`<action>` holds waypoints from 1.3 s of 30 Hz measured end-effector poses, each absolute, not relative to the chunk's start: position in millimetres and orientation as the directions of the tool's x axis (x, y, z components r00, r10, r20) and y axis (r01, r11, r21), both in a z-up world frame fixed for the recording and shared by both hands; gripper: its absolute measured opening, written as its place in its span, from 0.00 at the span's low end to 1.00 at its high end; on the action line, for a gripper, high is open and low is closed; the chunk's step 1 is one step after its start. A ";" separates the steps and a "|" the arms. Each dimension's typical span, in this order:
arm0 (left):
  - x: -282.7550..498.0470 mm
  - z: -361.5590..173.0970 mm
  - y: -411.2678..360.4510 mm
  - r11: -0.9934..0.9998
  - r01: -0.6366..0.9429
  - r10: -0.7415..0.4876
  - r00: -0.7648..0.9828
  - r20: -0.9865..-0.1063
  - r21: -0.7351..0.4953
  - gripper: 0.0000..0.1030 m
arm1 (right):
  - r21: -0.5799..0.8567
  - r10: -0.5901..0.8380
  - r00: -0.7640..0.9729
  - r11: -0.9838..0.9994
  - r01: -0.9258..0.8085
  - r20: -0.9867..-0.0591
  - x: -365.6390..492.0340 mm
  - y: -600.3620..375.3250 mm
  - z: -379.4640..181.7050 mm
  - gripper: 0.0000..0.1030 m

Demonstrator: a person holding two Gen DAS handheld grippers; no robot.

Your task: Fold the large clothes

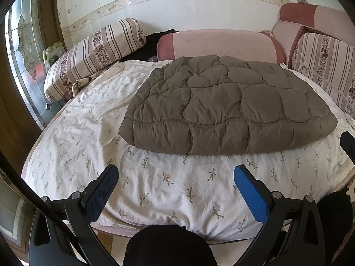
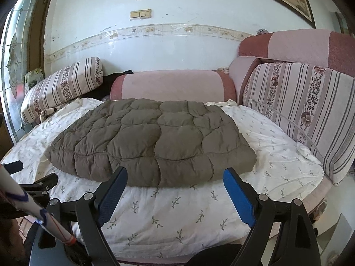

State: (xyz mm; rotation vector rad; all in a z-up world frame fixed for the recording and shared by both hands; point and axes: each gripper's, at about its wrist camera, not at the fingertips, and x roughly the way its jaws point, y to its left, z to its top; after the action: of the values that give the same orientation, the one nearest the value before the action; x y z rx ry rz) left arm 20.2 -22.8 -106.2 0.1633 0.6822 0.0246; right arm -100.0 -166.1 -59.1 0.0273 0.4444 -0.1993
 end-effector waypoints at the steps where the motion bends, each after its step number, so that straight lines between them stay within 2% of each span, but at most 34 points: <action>1: 20.1 -106.5 -23.7 0.987 0.033 0.074 0.777 -0.626 0.158 1.00 | -0.021 -0.187 0.883 0.980 0.198 -0.430 -99.9 -165.1 -59.3 0.89; 21: 18.8 -111.9 -25.8 0.984 0.051 0.069 0.770 -0.634 0.170 1.00 | -0.038 -0.199 0.843 0.977 0.208 -0.500 -90.7 -166.5 -73.8 0.89; 39: 18.0 -115.6 -28.4 0.983 0.067 0.061 0.765 -0.641 0.173 1.00 | -0.033 -0.199 0.830 0.976 0.214 -0.521 -88.3 -167.3 -79.0 0.89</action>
State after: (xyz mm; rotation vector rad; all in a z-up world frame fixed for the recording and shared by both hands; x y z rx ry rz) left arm 18.0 -28.4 -115.6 0.1906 0.7012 -0.0029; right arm -88.3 -167.3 -79.0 0.0267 0.5495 -0.2190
